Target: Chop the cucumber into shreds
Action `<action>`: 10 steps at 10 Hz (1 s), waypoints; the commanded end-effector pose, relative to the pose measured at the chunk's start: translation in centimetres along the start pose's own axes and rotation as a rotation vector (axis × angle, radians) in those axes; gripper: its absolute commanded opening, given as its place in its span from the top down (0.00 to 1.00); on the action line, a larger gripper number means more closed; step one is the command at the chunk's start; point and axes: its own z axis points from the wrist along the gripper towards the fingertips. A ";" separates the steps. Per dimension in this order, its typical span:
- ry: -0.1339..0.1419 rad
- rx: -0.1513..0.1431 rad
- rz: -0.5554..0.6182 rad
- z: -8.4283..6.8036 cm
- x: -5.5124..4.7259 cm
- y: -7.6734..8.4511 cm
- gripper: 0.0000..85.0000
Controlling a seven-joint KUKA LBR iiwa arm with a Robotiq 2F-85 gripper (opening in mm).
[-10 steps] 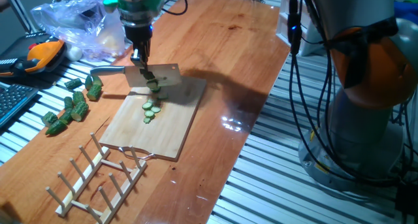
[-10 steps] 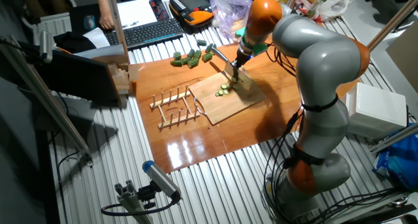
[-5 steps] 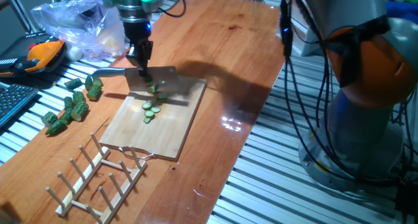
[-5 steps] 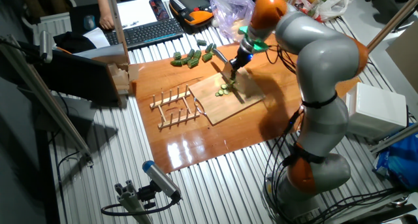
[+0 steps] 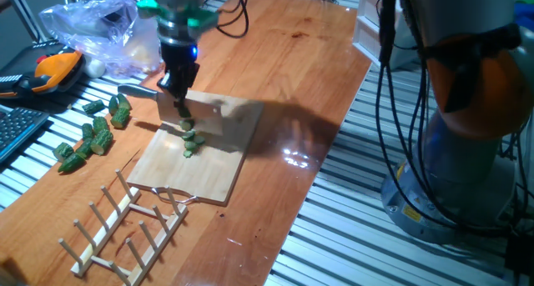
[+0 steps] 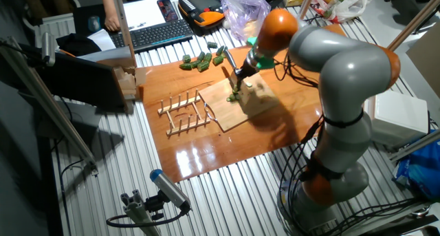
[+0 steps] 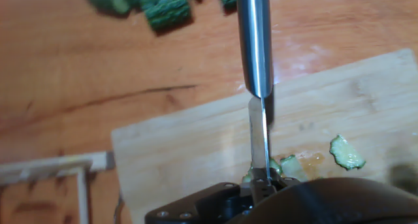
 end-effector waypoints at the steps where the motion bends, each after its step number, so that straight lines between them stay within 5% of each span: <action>1: -0.028 0.045 0.101 0.2 0.1 0.2 1.00; 3: -0.026 0.091 0.069 1.0 0.5 0.9 1.00; 6: 0.028 0.095 -0.009 1.0 0.6 0.8 1.00; 8: 0.024 0.104 -0.010 1.4 0.8 1.1 1.00; 10: -0.011 0.134 -0.014 2.4 1.4 1.6 1.00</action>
